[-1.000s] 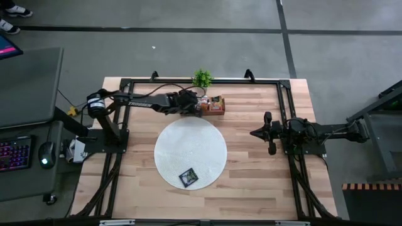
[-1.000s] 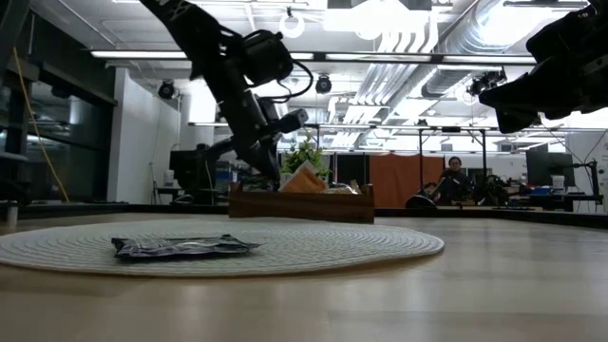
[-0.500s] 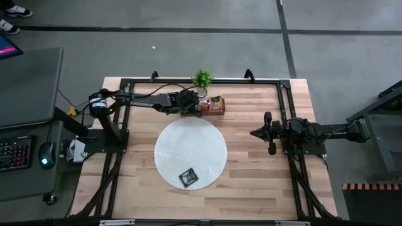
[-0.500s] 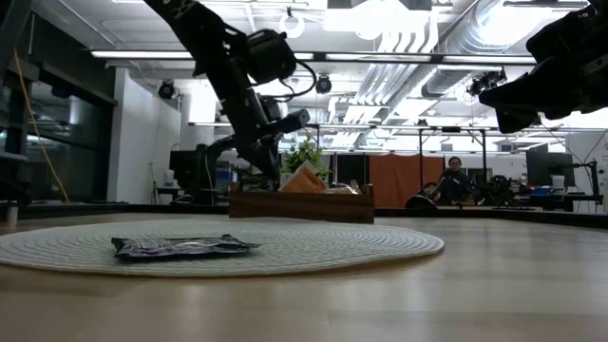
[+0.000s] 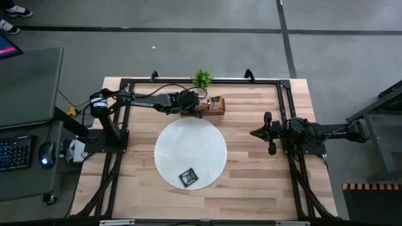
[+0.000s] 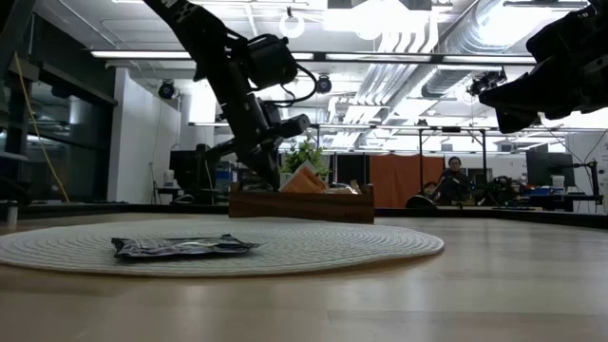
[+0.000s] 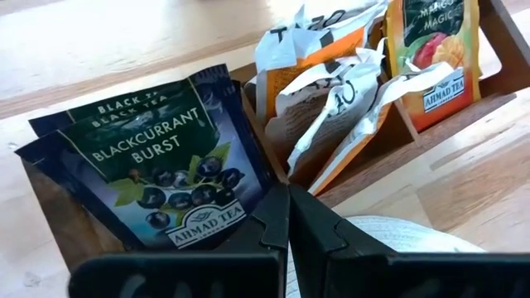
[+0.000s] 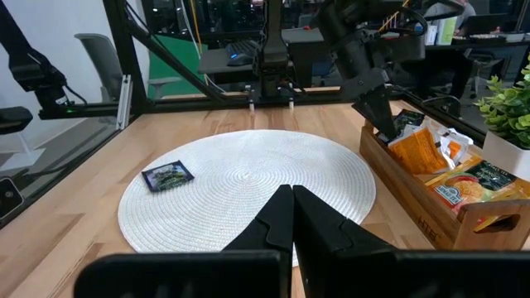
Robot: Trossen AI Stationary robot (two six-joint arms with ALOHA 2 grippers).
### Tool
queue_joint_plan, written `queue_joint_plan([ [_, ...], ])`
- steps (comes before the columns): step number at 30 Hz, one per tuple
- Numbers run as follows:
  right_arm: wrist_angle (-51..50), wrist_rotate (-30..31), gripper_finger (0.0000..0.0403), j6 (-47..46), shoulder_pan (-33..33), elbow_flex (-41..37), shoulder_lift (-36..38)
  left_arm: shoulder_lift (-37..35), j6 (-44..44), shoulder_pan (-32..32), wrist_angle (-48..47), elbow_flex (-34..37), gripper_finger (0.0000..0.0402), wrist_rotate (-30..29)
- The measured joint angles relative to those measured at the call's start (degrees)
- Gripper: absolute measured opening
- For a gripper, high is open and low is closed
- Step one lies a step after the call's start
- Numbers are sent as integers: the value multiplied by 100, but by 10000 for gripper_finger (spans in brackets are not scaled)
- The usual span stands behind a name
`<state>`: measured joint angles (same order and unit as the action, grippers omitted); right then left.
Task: Pick & Place Tea
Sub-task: Put the orange tea bag into the middle section of the wooden organizer, then put the dark purple tea bag into the left section of the wooden organizer
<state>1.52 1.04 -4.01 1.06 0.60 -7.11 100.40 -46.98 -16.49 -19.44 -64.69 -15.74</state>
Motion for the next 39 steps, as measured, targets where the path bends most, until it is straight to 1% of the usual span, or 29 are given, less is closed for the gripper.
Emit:
queue_joint_plan([
  [13, 1, 0, 1, -1, -1, 0, 0, 1, -28, 0, 246, 0, 0, 56],
  [17, 0, 0, 1, -2, -1, 0, 0, 244, -127, 0, 319, -8, 0, 90],
  [21, 1, 2, 1, -2, -2, 0, 0, 369, -133, 2, 345, -93, 0, 334],
  [24, 1, 1, 1, -2, -2, 0, 0, 476, -138, 39, 282, -231, 0, 263],
  [30, 2, 0, 1, 0, -1, 0, 0, 485, -111, 41, -98, -550, 0, 113],
  [35, 0, 0, 1, -1, -1, 0, 0, 485, 79, 39, -705, -889, 0, -89],
  [39, 1, 0, 1, 0, -2, 0, 0, 427, 304, 42, -1124, -1077, 0, -69],
])
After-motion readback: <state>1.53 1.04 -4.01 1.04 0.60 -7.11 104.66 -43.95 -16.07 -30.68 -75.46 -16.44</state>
